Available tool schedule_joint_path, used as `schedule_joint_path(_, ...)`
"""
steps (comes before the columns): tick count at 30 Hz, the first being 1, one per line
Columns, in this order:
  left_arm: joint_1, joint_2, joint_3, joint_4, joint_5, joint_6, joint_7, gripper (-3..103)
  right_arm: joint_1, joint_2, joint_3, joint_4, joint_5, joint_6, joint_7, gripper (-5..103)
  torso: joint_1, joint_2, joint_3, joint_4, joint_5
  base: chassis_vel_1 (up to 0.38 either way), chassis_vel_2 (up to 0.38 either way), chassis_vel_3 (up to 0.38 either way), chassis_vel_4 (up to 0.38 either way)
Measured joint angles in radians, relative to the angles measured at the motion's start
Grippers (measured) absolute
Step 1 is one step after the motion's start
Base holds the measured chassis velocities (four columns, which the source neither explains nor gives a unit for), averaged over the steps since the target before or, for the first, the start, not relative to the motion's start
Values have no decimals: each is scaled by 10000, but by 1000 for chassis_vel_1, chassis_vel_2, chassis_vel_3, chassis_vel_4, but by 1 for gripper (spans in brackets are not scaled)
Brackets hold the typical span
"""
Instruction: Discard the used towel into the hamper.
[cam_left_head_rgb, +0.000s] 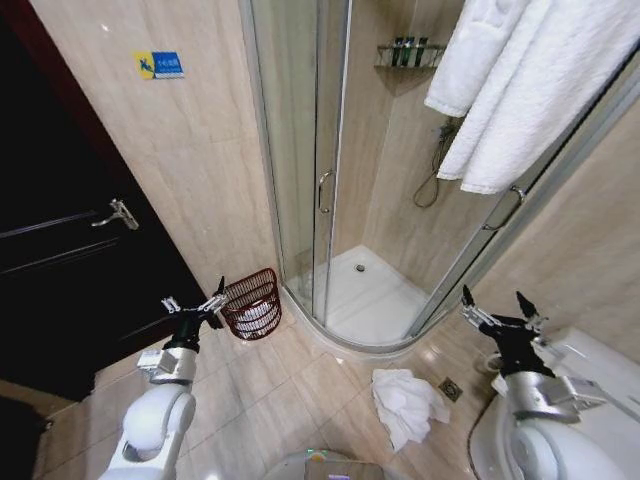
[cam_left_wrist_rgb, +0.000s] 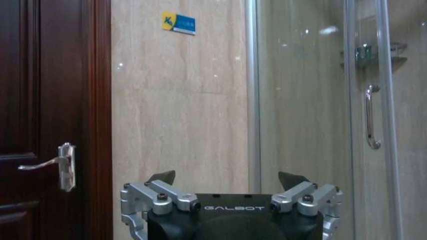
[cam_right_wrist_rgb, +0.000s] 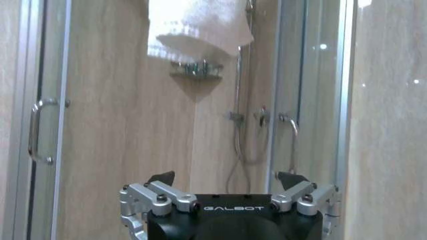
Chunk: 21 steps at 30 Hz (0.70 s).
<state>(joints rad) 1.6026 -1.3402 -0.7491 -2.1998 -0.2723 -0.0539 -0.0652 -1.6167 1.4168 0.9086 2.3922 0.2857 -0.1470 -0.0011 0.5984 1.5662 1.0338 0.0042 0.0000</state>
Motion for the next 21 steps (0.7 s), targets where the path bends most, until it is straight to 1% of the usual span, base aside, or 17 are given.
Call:
schedule_joint_path(5, -6, 2, -91, 157, 3, -2, -43, 100, 493, -243, -52, 66, 165, -70, 105, 100, 0, 0, 0, -1, 0, 0, 0, 0, 0)
schedule_joint_path(7, -7, -4, -203, 252, 3, -3, -82, 100, 1132, -563, -14, 185, 358, -436, 265, 100, 0, -1, 0, -1, 1, 0, 0, 0, 0)
schedule_joint_path(8, -7, -4, -203, 252, 3, -3, -82, 100, 1132, -563, -14, 185, 358, -436, 265, 100, 0, -1, 0, -1, 1, 0, 0, 0, 0)
schedule_joint_path(11, 40, -39, -323, 266, -22, 4, -111, 100, 2035, -1282, 318, 331, 941, -1151, 444, 100, 0, -1, 0, 2, -1, 0, 0, 0, 0)
schedule_joint_path(12, 40, -39, -323, 266, -22, 4, -111, 100, 2035, -1282, 318, 331, 941, -1151, 444, 100, 0, -1, 0, 2, -1, 0, 0, 0, 0)
schedule_joint_path(14, -14, 101, -256, 266, -109, 107, -119, 100, 2398, -1726, 800, 416, 1373, -1526, 501, 100, 0, -1, 0, 3, 0, 0, 0, 0, 0)
schedule_joint_path(16, -52, 173, -221, 273, -139, 143, -119, 100, 2486, -1836, 944, 424, 1480, -1622, 510, 100, 0, -1, 0, 0, 0, 0, 0, 0, 0)
schedule_joint_path(18, -114, 328, -186, 313, -227, 204, -117, 100, 2832, -2167, 1246, 419, 1787, -1809, 558, 100, 0, -1, 0, -5, 1, 0, 0, 0, 0)
schedule_joint_path(21, -76, 372, -236, 316, -314, 233, -118, 100, 3143, -2376, 1284, 410, 1985, -1907, 562, 100, 0, -1, 0, -2, 1, 0, 0, 0, 0)
